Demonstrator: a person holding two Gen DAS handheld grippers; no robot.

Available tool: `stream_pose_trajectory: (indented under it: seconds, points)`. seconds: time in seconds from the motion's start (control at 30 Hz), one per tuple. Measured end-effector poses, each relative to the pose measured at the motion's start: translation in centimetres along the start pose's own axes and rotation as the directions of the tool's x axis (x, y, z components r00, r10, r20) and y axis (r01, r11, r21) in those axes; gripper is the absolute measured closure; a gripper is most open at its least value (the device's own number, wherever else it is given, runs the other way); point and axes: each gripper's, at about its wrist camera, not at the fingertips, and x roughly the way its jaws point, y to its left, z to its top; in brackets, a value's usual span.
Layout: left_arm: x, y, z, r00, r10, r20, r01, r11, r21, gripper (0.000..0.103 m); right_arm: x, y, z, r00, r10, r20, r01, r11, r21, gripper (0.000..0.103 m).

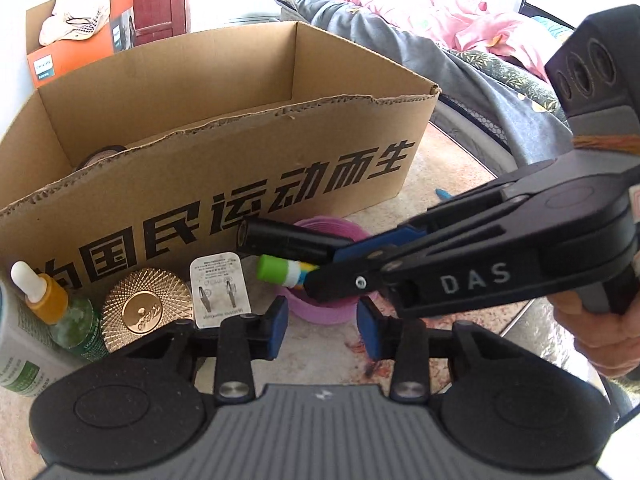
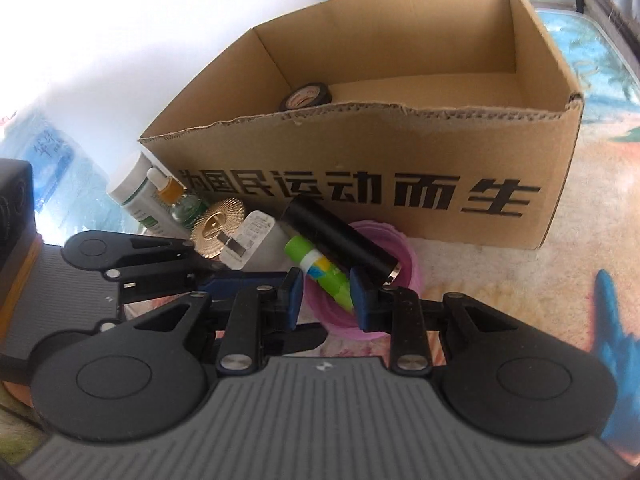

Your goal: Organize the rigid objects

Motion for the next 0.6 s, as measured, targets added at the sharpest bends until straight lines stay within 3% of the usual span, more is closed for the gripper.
stream_pose_trajectory:
  seconds: [0.43, 0.5, 0.57, 0.6]
  points:
    - [0.7, 0.0, 0.1, 1.0, -0.011, -0.001, 0.011, 1.0, -0.012, 0.058, 1.2, 0.0, 0.4, 1.0, 0.0, -0.019, 0.0, 1.0, -0.008, 0.078]
    - [0.7, -0.2, 0.1, 1.0, -0.005, 0.004, 0.005, 1.0, -0.007, 0.059, 0.8, 0.1, 0.2, 1.0, 0.006, 0.0, -0.006, 1.0, -0.009, 0.083]
    - [0.6, -0.2, 0.1, 1.0, 0.0, 0.009, 0.0, 1.0, -0.008, 0.059, 0.3, 0.3, 0.2, 1.0, 0.026, 0.016, -0.025, 1.0, -0.011, 0.102]
    - [0.5, -0.3, 0.1, 1.0, -0.006, 0.019, 0.006, 1.0, -0.008, 0.064, 0.3, 0.2, 0.3, 0.999, 0.054, 0.01, -0.054, 0.999, 0.003, 0.103]
